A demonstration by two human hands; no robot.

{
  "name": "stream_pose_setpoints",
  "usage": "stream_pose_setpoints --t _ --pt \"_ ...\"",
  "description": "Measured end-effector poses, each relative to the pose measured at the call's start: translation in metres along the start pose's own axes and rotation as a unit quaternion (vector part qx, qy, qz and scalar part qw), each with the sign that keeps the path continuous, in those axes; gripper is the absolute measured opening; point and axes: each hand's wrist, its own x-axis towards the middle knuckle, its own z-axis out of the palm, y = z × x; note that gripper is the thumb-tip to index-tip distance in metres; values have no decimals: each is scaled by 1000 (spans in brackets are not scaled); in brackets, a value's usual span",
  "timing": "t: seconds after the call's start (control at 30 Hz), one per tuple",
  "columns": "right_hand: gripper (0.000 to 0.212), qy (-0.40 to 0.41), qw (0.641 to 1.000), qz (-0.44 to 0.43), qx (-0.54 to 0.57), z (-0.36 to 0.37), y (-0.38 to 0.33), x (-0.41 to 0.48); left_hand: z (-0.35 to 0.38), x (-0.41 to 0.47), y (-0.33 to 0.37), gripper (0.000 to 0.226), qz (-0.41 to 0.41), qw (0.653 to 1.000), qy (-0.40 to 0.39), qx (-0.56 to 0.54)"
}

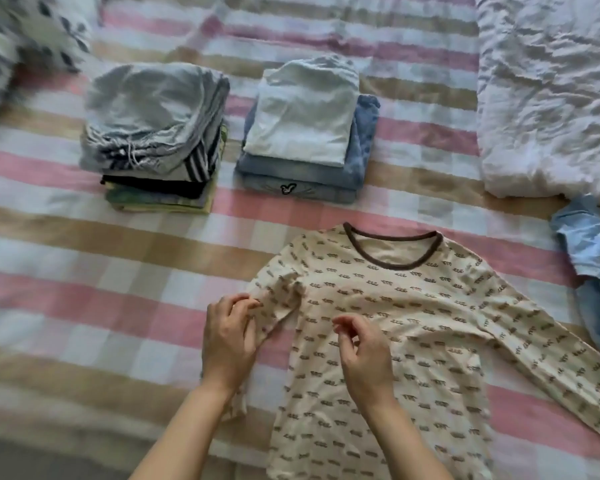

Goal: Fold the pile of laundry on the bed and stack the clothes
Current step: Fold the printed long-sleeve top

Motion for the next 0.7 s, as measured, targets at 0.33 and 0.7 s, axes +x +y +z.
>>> stream_pose_setpoints --t 0.33,0.7 --pt "29 -119 979 134 -96 116 -54 4 -25 -5 -88 16 -174 967 -131 -131" --pt "40 -48 950 272 143 144 -76 -24 -30 -2 -83 18 -245 869 -232 -361"
